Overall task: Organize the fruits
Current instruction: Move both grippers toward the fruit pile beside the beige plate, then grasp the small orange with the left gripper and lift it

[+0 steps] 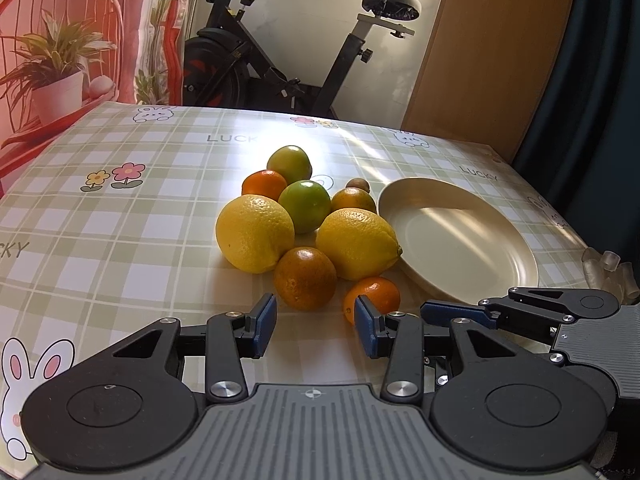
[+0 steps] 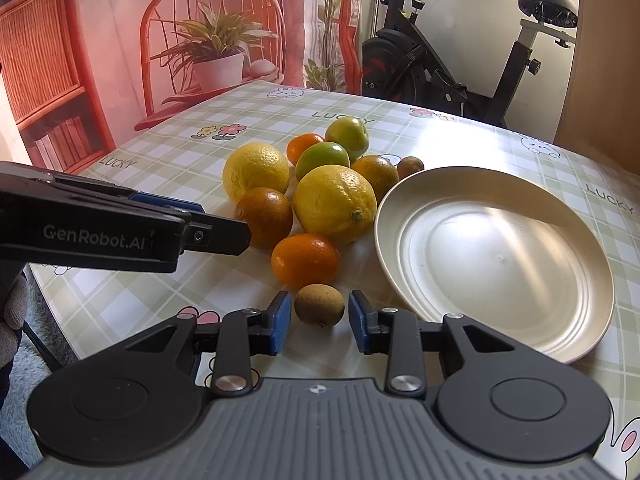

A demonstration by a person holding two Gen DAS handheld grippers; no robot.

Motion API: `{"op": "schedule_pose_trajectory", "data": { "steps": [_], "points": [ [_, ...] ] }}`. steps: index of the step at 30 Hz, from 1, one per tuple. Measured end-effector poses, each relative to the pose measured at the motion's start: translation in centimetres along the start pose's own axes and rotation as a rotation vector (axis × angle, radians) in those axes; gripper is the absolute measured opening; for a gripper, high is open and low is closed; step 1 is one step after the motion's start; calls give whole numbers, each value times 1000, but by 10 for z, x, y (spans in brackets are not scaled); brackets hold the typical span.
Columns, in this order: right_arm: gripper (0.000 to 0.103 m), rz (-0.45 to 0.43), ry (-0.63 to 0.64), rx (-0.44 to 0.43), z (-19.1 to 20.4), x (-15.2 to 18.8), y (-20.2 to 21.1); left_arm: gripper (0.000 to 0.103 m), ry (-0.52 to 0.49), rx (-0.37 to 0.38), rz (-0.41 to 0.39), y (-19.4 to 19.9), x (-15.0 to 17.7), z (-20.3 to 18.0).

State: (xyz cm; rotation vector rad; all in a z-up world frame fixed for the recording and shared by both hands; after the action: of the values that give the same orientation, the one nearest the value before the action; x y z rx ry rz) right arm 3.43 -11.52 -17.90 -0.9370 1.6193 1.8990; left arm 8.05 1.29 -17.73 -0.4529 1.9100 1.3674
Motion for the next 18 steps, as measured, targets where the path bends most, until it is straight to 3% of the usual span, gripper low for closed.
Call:
{"op": "schedule_pose_trajectory", "data": {
  "steps": [9, 13, 18],
  "points": [
    [35, -44, -6, -5, 0, -9, 0, 45, 29, -19, -9, -2, -10, 5],
    [36, -59, 9, -10, 2, -12, -1, 45, 11, 15, 6, -5, -8, -1],
    [46, -44, 9, -29, 2, -13, -11, 44, 30, 85, 35, -12, -9, -4]
  ]
}}
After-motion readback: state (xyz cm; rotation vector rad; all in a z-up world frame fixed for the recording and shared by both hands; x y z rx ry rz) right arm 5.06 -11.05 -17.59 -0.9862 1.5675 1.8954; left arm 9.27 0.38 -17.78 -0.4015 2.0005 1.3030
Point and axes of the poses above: each gripper's, at about its wrist camera, not at the fingertips, and y roughly against the way its jaws point, z to its left, x to its underside, the point moved 2 cm from there along -y, roughly the way its jaws point
